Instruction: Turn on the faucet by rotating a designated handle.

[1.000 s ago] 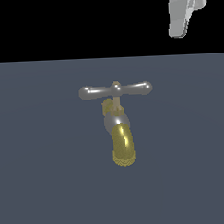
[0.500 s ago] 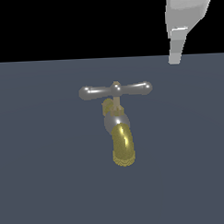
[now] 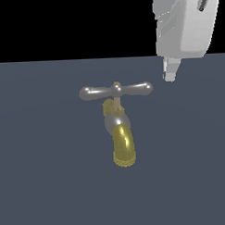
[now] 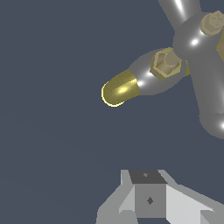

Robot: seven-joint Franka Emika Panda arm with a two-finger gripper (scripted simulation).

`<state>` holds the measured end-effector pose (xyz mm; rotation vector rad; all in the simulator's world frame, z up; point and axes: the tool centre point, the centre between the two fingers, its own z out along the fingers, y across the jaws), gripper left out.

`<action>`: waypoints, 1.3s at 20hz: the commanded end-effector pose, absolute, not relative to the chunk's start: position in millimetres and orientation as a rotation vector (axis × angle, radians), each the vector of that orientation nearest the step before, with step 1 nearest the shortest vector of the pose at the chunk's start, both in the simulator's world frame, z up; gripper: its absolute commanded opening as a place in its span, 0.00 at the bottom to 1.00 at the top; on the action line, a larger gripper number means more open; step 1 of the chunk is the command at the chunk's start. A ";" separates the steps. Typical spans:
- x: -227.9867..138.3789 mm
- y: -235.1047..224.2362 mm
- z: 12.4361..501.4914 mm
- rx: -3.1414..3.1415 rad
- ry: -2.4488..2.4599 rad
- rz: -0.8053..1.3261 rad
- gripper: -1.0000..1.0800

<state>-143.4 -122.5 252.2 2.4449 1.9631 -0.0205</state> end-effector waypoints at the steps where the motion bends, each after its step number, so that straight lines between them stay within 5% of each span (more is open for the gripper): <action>1: -136.0 -123.6 243.9 2.392 2.025 -0.018 0.00; 26: -93.2 -117.5 196.0 2.071 2.362 0.000 0.00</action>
